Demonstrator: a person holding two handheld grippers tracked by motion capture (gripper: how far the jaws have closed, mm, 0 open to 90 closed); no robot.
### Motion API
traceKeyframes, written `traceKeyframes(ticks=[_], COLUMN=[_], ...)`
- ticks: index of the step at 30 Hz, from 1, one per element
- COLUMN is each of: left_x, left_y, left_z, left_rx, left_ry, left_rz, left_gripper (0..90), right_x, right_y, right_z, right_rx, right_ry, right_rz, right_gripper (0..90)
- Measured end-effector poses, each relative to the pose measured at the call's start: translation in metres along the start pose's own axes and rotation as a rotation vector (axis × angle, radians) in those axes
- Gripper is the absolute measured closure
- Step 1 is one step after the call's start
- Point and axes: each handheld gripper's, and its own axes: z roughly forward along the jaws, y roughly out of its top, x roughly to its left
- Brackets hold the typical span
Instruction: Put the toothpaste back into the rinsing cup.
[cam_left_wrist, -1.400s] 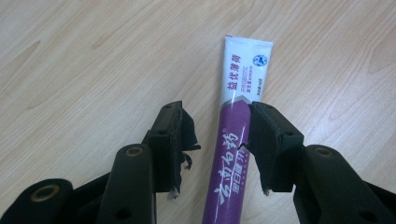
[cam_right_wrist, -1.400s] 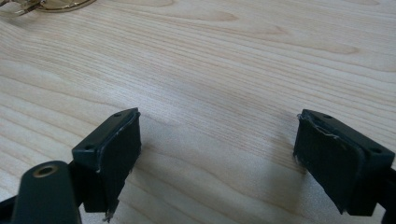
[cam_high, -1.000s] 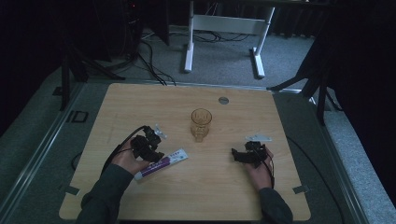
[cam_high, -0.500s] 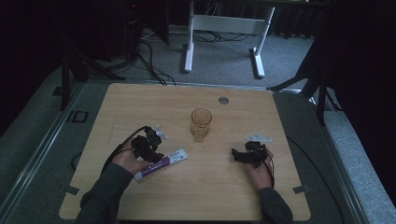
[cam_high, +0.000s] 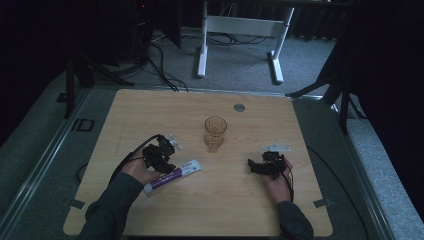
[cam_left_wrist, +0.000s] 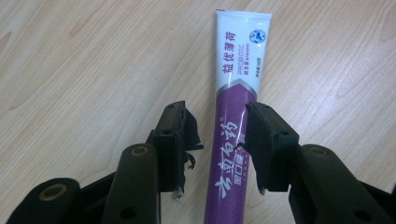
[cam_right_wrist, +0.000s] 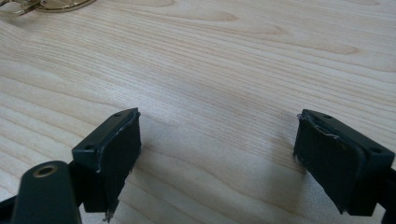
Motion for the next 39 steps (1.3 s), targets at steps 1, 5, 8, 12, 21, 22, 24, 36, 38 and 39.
traceKeyframes(ticks=[1,5,8,12,21,22,24,36,38,39], left_x=[0.0,-0.002,-0.002,-0.003,-0.007,-0.006,-0.007,-0.008,-0.009,-0.009], left_y=[0.0,0.003,0.004,0.005,0.01,0.011,0.012,0.016,0.016,0.016], left_z=[0.0,0.002,0.003,0.005,0.01,0.011,0.012,0.02,0.021,0.022], left_rx=[0.002,0.017,0.026,0.042,0.089,0.101,0.11,0.169,0.18,0.184], left_ry=[-0.001,-0.005,-0.007,-0.01,0.001,0.004,0.004,-0.006,-0.011,-0.011], left_rz=[0.002,0.011,0.012,0.014,0.026,0.032,0.032,0.008,0.007,0.006], left_gripper=[58.4,58.8,58.8,58.8,58.3,58.3,58.3,59.0,59.3,59.3], right_x=[0.0,0.0,0.0,0.0,0.0,0.0,0.0,0.0,0.0,0.0], right_y=[0.0,0.0,0.0,0.0,0.0,0.0,0.0,0.0,0.0,0.0], right_z=[0.0,0.0,0.0,0.0,0.0,0.0,0.0,0.0,0.0,0.0], right_rx=[0.0,0.0,0.0,0.0,0.0,0.0,0.0,0.0,0.0,0.0], right_ry=[0.0,0.0,0.0,0.0,0.0,0.0,0.0,0.0,0.0,0.0], right_rz=[0.0,0.0,0.0,0.0,0.0,0.001,0.0,0.0,0.0,0.0], right_gripper=[14.7,14.7,14.7,14.7,14.7,14.7,14.7,14.7,14.7,14.7])
